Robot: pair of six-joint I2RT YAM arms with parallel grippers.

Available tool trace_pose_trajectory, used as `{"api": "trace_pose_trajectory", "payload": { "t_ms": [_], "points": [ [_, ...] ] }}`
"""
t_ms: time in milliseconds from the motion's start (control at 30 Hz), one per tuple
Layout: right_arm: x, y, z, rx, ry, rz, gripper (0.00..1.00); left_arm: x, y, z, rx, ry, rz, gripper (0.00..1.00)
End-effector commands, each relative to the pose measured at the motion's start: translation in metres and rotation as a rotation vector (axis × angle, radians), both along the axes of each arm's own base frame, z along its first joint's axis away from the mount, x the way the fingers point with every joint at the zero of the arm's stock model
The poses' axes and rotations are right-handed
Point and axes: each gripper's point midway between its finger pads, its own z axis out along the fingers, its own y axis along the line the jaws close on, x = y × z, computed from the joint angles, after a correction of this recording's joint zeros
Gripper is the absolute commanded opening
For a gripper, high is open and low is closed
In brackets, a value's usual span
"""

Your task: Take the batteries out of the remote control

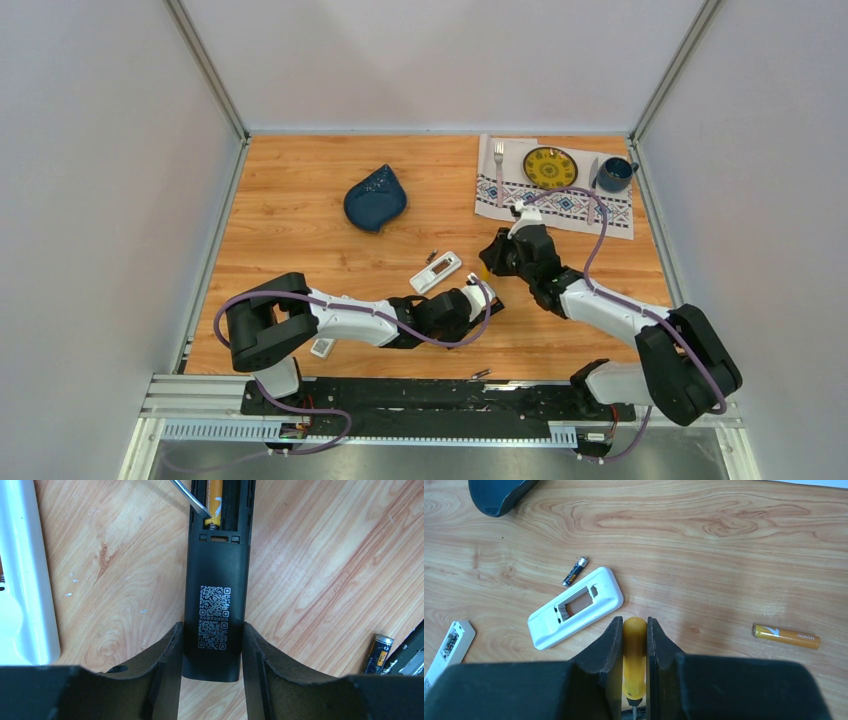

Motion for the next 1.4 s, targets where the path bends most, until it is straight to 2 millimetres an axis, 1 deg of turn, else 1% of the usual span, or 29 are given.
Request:
{"api": "trace_pose_trajectory", "payload": {
  "t_ms": [0, 33, 200, 333, 467, 567, 767, 900, 1100, 1133, 1233, 1267, 1367],
  "points": [
    [-0.042, -0.008, -0.054, -0.116, 0.216, 0.064, 0.00, -0.045, 0.080, -0.072, 0.320, 0.207, -0.002, 0.00],
    [-0.047, -0.011, -0.059, -0.134, 0.245, 0.066, 0.00, -0.044, 0.080, -0.072, 0.321, 0.204, -0.001, 0.00],
    [-0.053, -0.013, -0.067, -0.143, 0.281, 0.067, 0.00, -0.044, 0.081, -0.073, 0.320, 0.202, 0.009, 0.00],
    [-0.060, -0.012, -0.079, -0.147, 0.336, 0.075, 0.00, -0.043, 0.081, -0.072, 0.314, 0.199, 0.015, 0.00],
    [-0.066, -0.014, -0.086, -0.162, 0.366, 0.082, 0.00, -0.044, 0.082, -0.072, 0.312, 0.200, 0.021, 0.00],
    [-0.069, -0.013, -0.088, -0.160, 0.384, 0.087, 0.00, -0.043, 0.082, -0.071, 0.301, 0.195, 0.030, 0.00],
    [-0.076, -0.017, -0.092, -0.173, 0.434, 0.066, 0.00, -0.041, 0.084, -0.070, 0.293, 0.196, 0.051, 0.00],
    [-0.085, -0.021, -0.090, -0.181, 0.475, 0.055, 0.00, -0.040, 0.085, -0.071, 0.284, 0.201, 0.064, 0.00],
    [-0.090, -0.021, -0.079, -0.171, 0.460, 0.069, 0.00, -0.039, 0.085, -0.073, 0.279, 0.212, 0.067, 0.00],
    [-0.088, -0.023, -0.079, -0.175, 0.454, 0.061, 0.00, -0.039, 0.085, -0.073, 0.281, 0.215, 0.068, 0.00],
    [-0.080, -0.020, -0.069, -0.169, 0.418, 0.057, 0.00, -0.039, 0.084, -0.073, 0.280, 0.215, 0.066, 0.00],
    [-0.072, -0.017, -0.062, -0.166, 0.394, 0.054, 0.00, -0.040, 0.084, -0.074, 0.282, 0.216, 0.066, 0.00],
    [-0.062, -0.013, -0.050, -0.160, 0.360, 0.058, 0.00, -0.039, 0.085, -0.074, 0.284, 0.216, 0.068, 0.00]
  ]
}}
